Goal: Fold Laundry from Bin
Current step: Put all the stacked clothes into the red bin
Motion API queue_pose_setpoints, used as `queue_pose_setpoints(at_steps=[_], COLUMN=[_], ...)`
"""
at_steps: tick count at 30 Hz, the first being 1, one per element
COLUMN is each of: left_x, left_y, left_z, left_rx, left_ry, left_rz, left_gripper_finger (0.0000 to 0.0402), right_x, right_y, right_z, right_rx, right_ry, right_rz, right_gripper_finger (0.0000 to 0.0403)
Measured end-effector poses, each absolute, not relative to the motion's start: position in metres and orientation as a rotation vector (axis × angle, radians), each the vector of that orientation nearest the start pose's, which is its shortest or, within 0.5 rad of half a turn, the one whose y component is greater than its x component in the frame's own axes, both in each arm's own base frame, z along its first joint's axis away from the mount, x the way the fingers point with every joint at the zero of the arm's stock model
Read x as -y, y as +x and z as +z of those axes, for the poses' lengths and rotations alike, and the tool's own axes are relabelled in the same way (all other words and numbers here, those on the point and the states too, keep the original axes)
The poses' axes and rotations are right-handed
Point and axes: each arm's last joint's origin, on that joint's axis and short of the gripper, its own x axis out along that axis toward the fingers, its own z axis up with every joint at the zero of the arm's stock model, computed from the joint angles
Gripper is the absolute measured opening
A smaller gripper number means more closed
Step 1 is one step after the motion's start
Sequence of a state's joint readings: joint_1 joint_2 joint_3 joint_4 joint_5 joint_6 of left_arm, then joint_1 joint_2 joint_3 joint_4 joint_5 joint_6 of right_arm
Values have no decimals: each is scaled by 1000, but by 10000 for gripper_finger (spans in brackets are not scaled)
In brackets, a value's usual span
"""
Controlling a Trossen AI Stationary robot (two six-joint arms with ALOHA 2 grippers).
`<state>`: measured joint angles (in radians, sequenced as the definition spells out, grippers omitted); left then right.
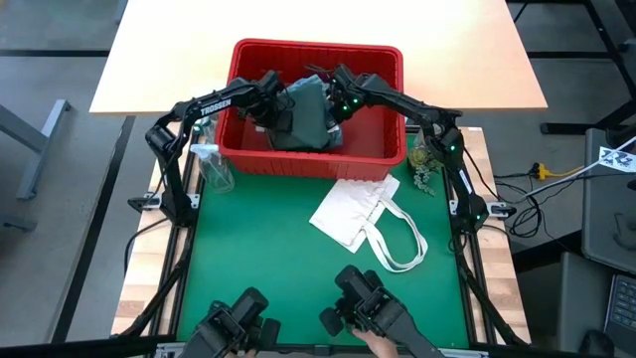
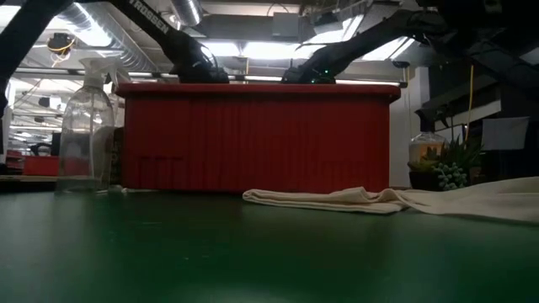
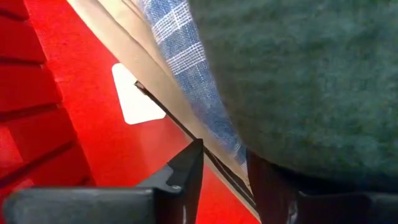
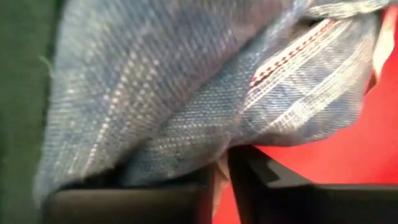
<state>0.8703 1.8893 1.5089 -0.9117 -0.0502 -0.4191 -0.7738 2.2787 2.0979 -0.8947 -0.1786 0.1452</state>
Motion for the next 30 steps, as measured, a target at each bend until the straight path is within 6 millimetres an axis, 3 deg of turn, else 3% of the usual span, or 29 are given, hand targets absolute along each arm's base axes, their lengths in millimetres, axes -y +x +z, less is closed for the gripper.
queue_pose_setpoints(at_steps=[7, 12, 16, 21, 30], left_x=[-290, -291, -288, -281, -273], left_y=[237, 227, 221, 216, 221], left_z=[230, 242, 258, 282, 334], left_rx=[-1094, -1066, -1017, -940, -771], left_ry=[-840, -848, -824, -776, -744], left_rz=[1035, 1046, 1041, 981, 825], left_gripper_finger=[141, 139, 138, 138, 137], right_x=[340, 348, 360, 369, 348], right_y=[347, 329, 314, 297, 282], right_z=[233, 239, 260, 300, 350], right_rx=[-1001, -1064, -1053, -975, -825], right_ry=[582, 588, 601, 592, 587], right_rz=[-688, -772, -821, -864, -779], right_gripper_finger=[120, 137, 137, 137, 137])
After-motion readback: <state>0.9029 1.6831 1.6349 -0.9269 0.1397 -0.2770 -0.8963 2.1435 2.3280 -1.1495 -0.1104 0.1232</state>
